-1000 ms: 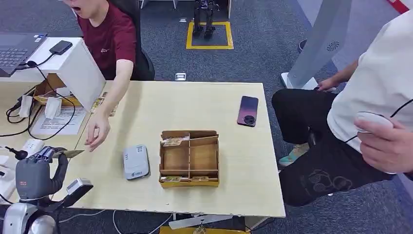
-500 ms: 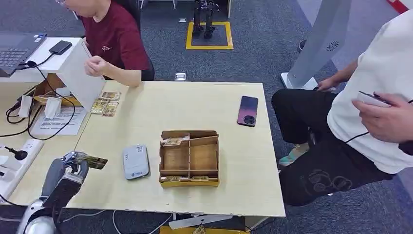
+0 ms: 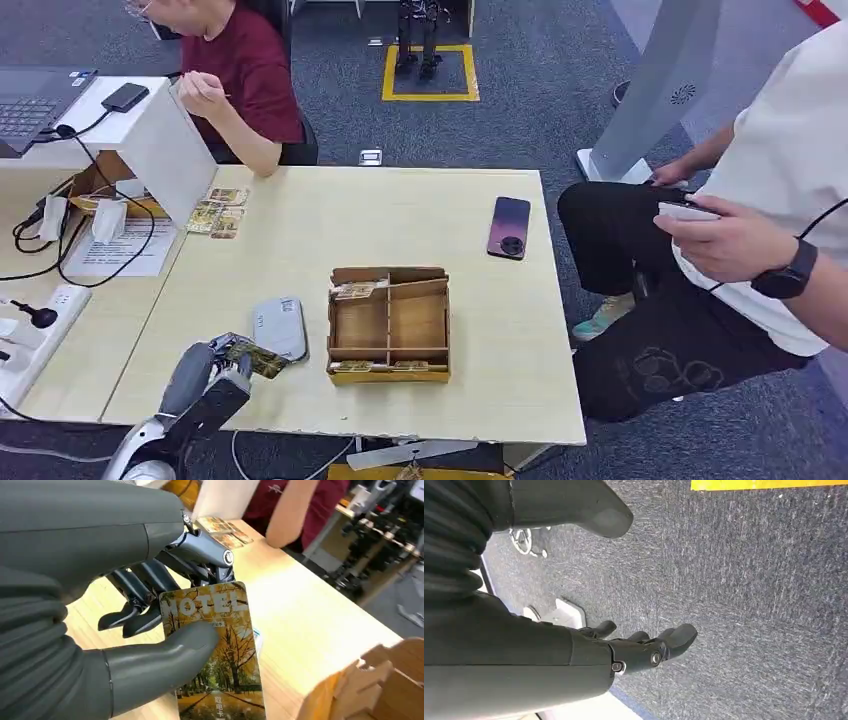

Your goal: Pass the card to the sensor for recognition and then transmit it.

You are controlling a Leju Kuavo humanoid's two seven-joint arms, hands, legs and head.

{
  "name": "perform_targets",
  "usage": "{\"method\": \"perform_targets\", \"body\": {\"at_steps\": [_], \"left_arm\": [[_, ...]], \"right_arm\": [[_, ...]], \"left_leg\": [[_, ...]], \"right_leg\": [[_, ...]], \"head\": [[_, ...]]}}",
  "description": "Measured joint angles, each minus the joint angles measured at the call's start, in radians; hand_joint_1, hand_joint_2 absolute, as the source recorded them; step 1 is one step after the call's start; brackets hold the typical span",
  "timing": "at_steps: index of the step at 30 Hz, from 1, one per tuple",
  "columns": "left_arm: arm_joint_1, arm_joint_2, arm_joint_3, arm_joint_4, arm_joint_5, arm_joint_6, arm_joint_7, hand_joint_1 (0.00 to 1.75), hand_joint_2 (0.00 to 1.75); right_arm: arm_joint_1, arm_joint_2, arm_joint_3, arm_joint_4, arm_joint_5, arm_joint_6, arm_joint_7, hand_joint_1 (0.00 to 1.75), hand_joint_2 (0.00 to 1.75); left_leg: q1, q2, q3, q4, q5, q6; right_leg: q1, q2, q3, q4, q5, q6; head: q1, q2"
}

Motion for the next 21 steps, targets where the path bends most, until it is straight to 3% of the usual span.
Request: {"method": "perform_targets", "body": {"at_steps": [4, 14, 21], "left_arm": [[-0.052, -0.05, -0.022, 0.053, -0.038, 0.099, 0.053, 1.75, 1.75], [-0.145, -0.119, -0.028, 0.172, -0.054, 0.17, 0.079, 1.75, 1.75], [-0.193, -0.134, -0.027, 0.242, -0.037, 0.202, 0.077, 1.75, 1.75]], "right_arm": [[-0.002, 0.002, 0.0, 0.0, 0.015, 0.0, 0.0, 0.0, 1.75], [-0.003, 0.004, 0.0, 0.0, 0.032, 0.002, 0.0, 0.0, 1.75], [-0.004, 0.004, 0.0, 0.002, 0.043, 0.002, 0.003, 0.0, 1.75]], "left_leg": [[-0.001, -0.001, 0.0, 0.0, 0.0, 0.001], [-0.001, -0.001, -0.001, 0.0, 0.0, 0.001], [-0.001, -0.001, -0.001, 0.0, 0.001, 0.001]], "right_leg": [[0.0, -0.001, 0.0, 0.0, 0.0, 0.001], [0.0, -0.001, 0.0, 0.0, 0.001, 0.001], [0.0, -0.001, 0.0, 0.0, 0.001, 0.001]], "head": [[0.0, 0.0], [0.0, 0.0], [0.0, 0.0]]}}
